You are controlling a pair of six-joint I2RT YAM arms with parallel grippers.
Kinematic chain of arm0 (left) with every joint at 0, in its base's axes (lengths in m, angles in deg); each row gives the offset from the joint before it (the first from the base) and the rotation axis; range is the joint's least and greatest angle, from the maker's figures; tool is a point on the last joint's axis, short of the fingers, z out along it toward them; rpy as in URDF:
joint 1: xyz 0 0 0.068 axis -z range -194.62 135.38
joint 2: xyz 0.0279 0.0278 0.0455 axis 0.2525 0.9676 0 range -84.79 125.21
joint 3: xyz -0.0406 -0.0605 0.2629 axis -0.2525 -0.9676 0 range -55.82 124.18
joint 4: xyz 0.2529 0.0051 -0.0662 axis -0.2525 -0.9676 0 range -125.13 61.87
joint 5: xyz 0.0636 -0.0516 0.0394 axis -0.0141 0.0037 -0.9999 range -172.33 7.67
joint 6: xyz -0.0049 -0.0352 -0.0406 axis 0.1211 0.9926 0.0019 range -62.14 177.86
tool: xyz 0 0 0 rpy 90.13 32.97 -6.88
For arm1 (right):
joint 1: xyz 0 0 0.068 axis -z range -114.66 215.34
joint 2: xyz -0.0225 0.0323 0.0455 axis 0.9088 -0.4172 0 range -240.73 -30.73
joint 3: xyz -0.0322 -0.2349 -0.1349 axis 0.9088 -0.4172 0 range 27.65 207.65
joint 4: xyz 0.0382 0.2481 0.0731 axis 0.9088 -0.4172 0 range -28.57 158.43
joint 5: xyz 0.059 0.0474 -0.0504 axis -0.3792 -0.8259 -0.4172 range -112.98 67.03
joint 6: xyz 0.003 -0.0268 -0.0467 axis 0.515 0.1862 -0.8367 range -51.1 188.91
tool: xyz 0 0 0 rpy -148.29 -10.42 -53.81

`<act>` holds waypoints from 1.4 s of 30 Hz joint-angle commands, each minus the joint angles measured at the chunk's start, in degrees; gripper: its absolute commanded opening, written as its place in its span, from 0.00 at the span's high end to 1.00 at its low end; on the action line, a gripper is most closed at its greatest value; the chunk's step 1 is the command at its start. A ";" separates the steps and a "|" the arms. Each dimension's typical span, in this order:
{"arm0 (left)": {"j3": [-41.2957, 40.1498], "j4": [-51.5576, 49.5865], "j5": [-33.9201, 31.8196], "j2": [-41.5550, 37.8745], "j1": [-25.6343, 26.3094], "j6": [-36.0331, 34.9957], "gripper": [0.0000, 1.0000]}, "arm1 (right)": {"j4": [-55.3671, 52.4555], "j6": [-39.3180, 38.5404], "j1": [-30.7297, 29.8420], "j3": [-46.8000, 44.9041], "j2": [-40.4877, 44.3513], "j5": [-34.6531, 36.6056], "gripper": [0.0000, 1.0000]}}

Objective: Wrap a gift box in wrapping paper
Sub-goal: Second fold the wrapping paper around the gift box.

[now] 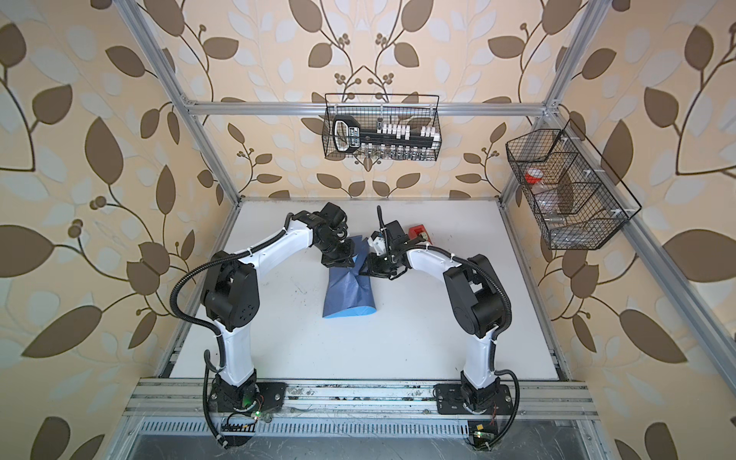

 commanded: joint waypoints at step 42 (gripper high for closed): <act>-0.68 6.23 13.93 8.33 2.71 -5.00 1.00 | -3.57 1.22 -0.05 -1.80 3.14 0.99 0.56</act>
